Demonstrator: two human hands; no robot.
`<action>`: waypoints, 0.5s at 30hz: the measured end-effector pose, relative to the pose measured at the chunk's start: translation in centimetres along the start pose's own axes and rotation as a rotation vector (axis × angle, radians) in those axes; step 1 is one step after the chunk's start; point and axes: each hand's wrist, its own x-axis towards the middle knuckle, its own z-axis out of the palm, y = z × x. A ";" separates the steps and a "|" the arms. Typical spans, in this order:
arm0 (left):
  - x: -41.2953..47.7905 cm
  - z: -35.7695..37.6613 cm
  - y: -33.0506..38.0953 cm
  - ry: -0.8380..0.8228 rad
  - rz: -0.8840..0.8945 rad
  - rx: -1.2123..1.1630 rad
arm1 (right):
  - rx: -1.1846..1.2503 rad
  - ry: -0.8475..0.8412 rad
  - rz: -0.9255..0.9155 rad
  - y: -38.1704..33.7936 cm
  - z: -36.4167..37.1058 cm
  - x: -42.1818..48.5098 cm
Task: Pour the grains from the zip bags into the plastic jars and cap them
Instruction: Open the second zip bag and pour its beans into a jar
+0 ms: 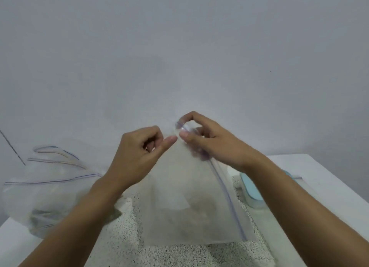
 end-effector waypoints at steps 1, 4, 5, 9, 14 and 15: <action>0.2 0.3 0.3 0.044 0.001 -0.038 | -0.031 0.020 -0.011 -0.3 -0.4 -0.3; 0.6 1.3 1.3 0.042 -0.015 -0.142 | -0.100 0.001 -0.005 -0.2 -1.1 -1.2; 0.8 1.7 1.6 -0.024 -0.026 -0.159 | -0.115 -0.032 0.009 -0.1 -1.2 -1.4; 2.0 3.1 2.3 -0.324 -0.082 -0.130 | -0.104 -0.081 0.020 0.1 -2.4 -2.3; 3.5 4.9 4.1 -0.247 -0.072 -0.261 | -0.074 -0.015 -0.004 1.4 -5.8 -4.5; 3.9 5.8 4.7 -0.249 -0.066 -0.283 | -0.100 0.004 -0.004 2.0 -6.7 -5.0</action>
